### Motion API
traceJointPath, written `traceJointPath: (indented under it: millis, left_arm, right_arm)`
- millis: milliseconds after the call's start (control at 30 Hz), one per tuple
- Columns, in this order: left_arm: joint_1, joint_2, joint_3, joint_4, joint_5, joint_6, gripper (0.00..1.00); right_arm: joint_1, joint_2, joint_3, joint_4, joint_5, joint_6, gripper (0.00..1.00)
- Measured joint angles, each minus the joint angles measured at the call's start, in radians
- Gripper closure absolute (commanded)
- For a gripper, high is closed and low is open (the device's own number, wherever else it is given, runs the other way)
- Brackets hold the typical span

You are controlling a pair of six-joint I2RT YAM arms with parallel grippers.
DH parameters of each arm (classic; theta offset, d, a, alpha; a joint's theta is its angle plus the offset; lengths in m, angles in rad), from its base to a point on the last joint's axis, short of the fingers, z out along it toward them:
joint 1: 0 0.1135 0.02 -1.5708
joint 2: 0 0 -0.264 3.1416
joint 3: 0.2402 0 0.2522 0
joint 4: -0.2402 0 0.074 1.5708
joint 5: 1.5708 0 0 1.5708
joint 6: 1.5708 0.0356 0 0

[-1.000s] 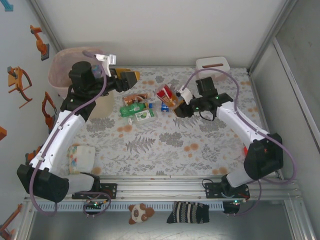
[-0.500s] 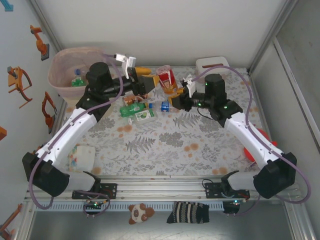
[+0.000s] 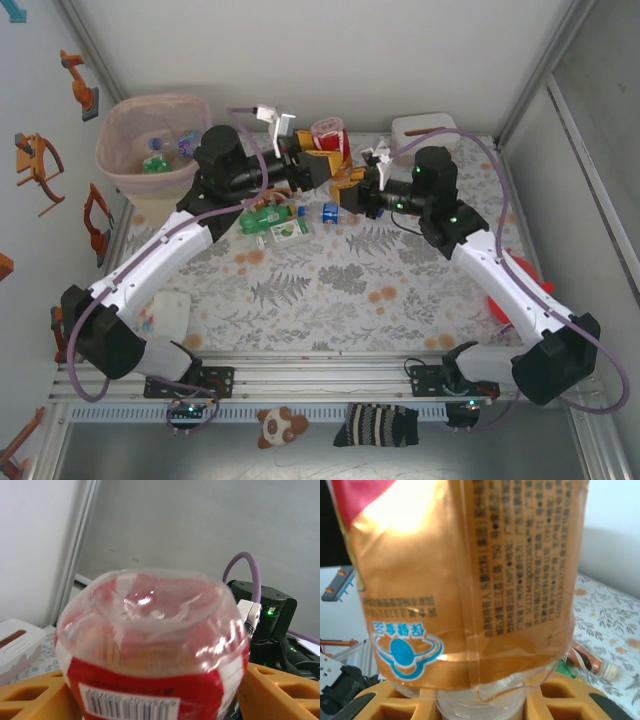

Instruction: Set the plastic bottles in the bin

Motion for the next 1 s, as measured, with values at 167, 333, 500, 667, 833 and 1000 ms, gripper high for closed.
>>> traceJointPath:
  millis: [167,333,500,667,833,1000]
  left_arm:
    - [-0.011,0.001,0.000,0.035,0.029,0.000,0.32]
    - [-0.016,0.010,0.000,0.050,0.049,0.000,0.37]
    - [-0.018,0.022,0.001,0.061,0.058,0.001,0.42]
    - [-0.018,0.022,0.001,0.063,0.060,0.001,0.44]
    - [-0.018,0.022,0.003,0.053,0.056,0.005,0.44]
    - [-0.015,0.022,0.010,0.006,0.033,0.019,0.44]
  right_arm:
    - [0.001,-0.018,0.000,0.032,-0.022,0.024,0.87]
    - [0.003,-0.018,0.000,0.039,-0.032,0.031,0.87]
    - [0.003,-0.018,0.000,0.038,-0.032,0.041,0.87]
    - [0.004,-0.018,0.000,0.038,-0.031,0.041,0.83]
    - [0.004,-0.018,0.006,0.020,-0.024,0.038,0.62]
    - [0.010,-0.024,0.021,-0.046,0.012,0.015,0.42]
